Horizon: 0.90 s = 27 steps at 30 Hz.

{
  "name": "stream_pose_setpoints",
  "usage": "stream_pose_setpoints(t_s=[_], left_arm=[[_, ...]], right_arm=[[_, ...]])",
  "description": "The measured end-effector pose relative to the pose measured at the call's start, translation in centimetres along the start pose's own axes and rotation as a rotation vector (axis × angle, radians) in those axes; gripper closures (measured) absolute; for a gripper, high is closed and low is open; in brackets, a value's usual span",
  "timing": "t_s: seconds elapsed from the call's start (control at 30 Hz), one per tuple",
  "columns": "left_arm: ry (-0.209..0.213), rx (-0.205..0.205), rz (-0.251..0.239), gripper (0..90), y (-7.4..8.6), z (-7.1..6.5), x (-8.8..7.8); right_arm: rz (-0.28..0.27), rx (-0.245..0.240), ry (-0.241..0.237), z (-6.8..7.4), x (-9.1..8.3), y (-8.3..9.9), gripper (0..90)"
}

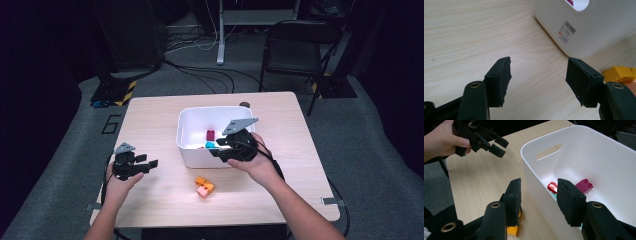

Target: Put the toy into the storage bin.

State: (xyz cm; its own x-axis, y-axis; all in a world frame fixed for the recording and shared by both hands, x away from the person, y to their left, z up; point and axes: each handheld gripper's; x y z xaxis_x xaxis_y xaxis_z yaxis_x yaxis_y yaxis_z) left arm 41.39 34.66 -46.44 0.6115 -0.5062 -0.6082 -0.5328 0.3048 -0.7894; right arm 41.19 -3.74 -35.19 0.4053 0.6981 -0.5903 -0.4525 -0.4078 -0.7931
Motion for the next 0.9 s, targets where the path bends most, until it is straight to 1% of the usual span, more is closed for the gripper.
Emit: stream_pose_setpoints(t_s=[0.03, 0.07, 0.13, 0.17, 0.23, 0.27, 0.3, 0.33, 0.4, 0.43, 0.5, 0.57, 0.63, 0.67, 0.7, 0.73, 0.8, 0.9], left_arm=[[-0.003, -0.002, -0.004, 35.9, 0.0, 0.0, 0.0], [-0.003, -0.003, -0.007, 35.9, 0.0, 0.0, 0.0], [-0.005, -0.003, -0.005, 35.9, 0.0, 0.0, 0.0], [-0.005, -0.003, -0.005, 35.9, 0.0, 0.0, 0.0], [-0.005, -0.003, -0.006, 35.9, 0.1, 0.0, 0.0], [-0.004, -0.005, -0.005, 35.9, 0.1, 0.0, 0.0], [-0.004, -0.006, -0.011, 35.9, 0.1, 0.0, 0.0], [-0.002, -0.003, -0.005, 35.9, 0.1, 0.1, -0.1], [-0.002, -0.003, -0.005, 35.9, 0.1, 0.0, -0.1], [-0.001, -0.003, -0.005, 35.9, 0.1, 0.0, -0.1], [-0.006, -0.003, -0.006, 35.9, 0.1, 0.0, 0.0], [-0.006, -0.003, -0.006, 35.9, 0.0, 0.0, 0.0], [-0.007, -0.003, -0.006, 35.9, 0.1, 0.0, 0.0], [-0.006, -0.004, -0.006, 35.9, 0.1, 0.0, 0.0], [-0.006, -0.004, -0.006, 35.9, 0.1, 0.0, 0.0], [-0.007, -0.005, -0.005, 35.9, 0.1, 0.0, 0.0], [-0.001, -0.004, 0.002, 35.9, 0.1, 0.0, 0.0], [-0.003, -0.001, 0.003, 35.9, 0.1, 0.0, 0.0]], right_arm=[[0.000, 0.002, -0.001, 0.1, 0.0, 0.2, 54.6], [-0.006, 0.013, -0.014, 0.3, 0.1, 0.7, 54.6], [-0.007, 0.019, -0.015, 0.5, 0.1, 0.9, 54.6], [-0.009, 0.013, -0.013, 0.8, 0.3, 1.6, 54.6], [-0.007, 0.010, -0.006, 0.9, 0.4, 1.9, 54.6], [-0.007, 0.002, -0.006, 1.1, 0.7, 2.6, 54.6], [-0.007, 0.002, -0.006, 1.1, 0.7, 2.6, 54.6], [-0.001, 0.006, -0.003, 1.3, 1.1, 3.3, 54.5], [-0.002, 0.009, -0.001, 1.3, 1.3, 3.6, 54.5], [0.001, 0.020, 0.000, 1.3, 1.6, 4.1, 54.5], [0.007, 0.023, 0.004, 1.3, 2.1, 4.8, 54.5], [0.011, 0.018, 0.018, 1.4, 2.6, 5.5, 54.6], [0.010, 0.013, 0.013, 1.4, 3.0, 6.0, 54.5], [0.011, 0.008, 0.019, 1.5, 3.5, 6.7, 54.1], [0.011, 0.008, 0.019, 1.5, 3.5, 6.7, 54.1], [0.025, 0.005, 0.027, 1.5, 4.0, 7.3, 53.3], [0.027, 0.005, 0.029, 1.5, 4.2, 7.5, 53.3], [0.034, 0.034, 0.022, 1.4, 5.2, 8.7, 53.3]])
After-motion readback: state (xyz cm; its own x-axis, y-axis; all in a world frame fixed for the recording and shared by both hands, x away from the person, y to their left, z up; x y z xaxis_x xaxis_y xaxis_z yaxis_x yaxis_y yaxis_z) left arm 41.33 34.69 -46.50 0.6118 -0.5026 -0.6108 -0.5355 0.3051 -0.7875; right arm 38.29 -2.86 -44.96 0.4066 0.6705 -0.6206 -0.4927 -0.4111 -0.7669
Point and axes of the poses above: each handheld gripper's, and its own axes: x roughly forward along the jaws, y roughly out of its underside, z roughly to its left, and after that the axes turned 9 degrees about x, right-handed
